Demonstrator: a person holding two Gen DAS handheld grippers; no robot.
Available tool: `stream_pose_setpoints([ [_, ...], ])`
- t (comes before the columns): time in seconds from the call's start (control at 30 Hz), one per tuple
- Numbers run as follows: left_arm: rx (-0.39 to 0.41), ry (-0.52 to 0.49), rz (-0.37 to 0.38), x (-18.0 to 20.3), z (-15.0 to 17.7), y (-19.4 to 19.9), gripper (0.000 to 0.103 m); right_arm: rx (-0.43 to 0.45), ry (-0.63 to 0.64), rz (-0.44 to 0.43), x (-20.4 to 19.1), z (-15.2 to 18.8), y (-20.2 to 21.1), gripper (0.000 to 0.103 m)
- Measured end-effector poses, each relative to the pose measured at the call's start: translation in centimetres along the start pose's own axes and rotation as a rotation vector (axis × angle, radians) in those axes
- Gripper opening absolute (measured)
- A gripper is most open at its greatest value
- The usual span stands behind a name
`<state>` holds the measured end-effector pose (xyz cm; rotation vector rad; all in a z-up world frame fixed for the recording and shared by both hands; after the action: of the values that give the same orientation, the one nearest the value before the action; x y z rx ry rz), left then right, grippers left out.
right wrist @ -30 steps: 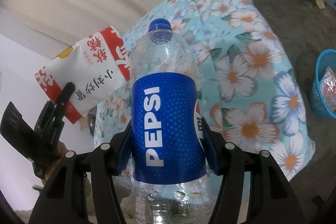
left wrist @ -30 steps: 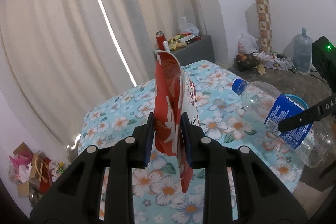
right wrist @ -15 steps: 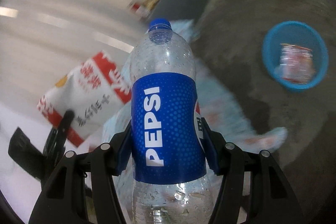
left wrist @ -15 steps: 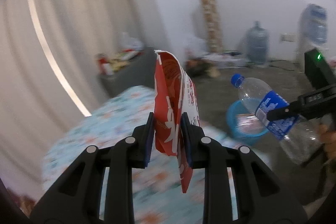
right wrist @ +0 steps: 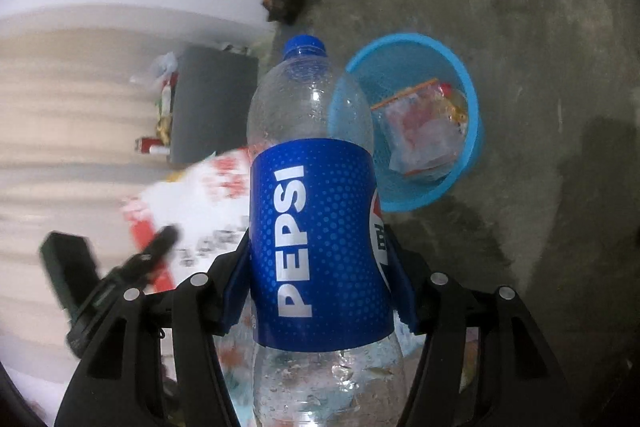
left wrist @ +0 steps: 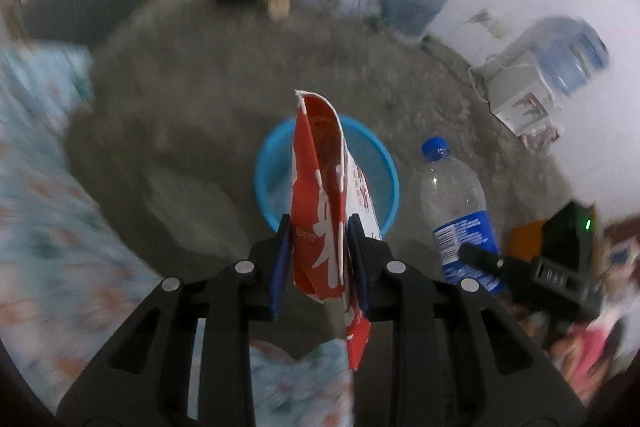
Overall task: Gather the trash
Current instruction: 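Lift the candy bag and Pepsi bottle and carry both over the wastebasket, then open the left tool over the wastebasket while the right tool releases the bottle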
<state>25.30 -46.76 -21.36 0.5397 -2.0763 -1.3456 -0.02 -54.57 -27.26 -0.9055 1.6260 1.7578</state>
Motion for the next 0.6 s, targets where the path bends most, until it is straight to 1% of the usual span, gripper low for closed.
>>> stream_pose_setpoints([
  [0.07,-0.052,0.082,0.04,-1.0,-1.0,-3.5,0.026,-0.005,-0.017,-0.002,0.5,-1.5,-1.7,0.059],
  [0.13,-0.077,0.145,0.074,-2.3,-1.9,-6.0,0.026,-0.013,-0.025,0.006,0.9,-3.1,-3.6,0.06],
  [0.2,-0.105,0.226,0.114,-3.4,-2.4,-9.1,0.038,-0.029,-0.036,0.014,1.8,-4.8,-5.6,0.061],
  [0.23,-0.114,0.264,0.106,-4.1,-2.4,-10.6,0.051,-0.027,-0.051,0.048,3.1,-6.0,-6.9,0.063],
  [0.27,-0.117,0.285,0.088,-4.7,-3.1,-11.9,0.058,-0.021,-0.051,0.076,3.9,-6.8,-7.9,0.072],
  [0.3,-0.126,0.296,0.065,-5.3,-3.0,-13.0,0.059,-0.018,-0.048,0.108,4.7,-7.2,-8.5,0.073],
  [0.33,-0.152,0.307,0.046,-5.9,-2.5,-14.2,0.059,-0.017,-0.052,0.155,6.0,-7.5,-9.1,0.073],
  [0.37,-0.169,0.317,0.044,-5.5,-2.5,-15.1,0.059,-0.011,-0.061,0.168,6.6,-7.6,-9.1,0.073],
  [0.4,-0.183,0.33,0.054,-5.1,-2.7,-15.9,0.06,-0.002,-0.069,0.163,6.8,-7.7,-9.1,0.073],
  [0.43,-0.185,0.339,0.071,-5.0,-3.0,-16.2,0.06,0.009,-0.064,0.148,6.7,-7.7,-8.9,0.073],
  [0.5,-0.169,0.341,0.106,-4.7,-3.2,-16.3,0.063,0.029,-0.039,0.148,6.7,-7.9,-8.4,0.073],
  [0.57,-0.149,0.324,0.158,-3.9,-3.7,-16.1,0.07,0.055,-0.006,0.161,6.6,-8.0,-7.5,0.073],
  [0.6,-0.147,0.313,0.204,-3.0,-3.8,-16.0,0.071,0.065,0.002,0.163,6.6,-8.0,-7.1,0.073],
])
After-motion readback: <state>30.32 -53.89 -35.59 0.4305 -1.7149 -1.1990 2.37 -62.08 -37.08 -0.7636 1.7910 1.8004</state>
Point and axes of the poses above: each gripper's, at about its wrist camera, not at the fingertips, and y roughly against the way its jaws point, x to its right, z to its underside, the point moved 10 cm from there along -y, roughly the way its jaws point, and after that the axes turned 4 degrees about -z, right-handed, at the moved point
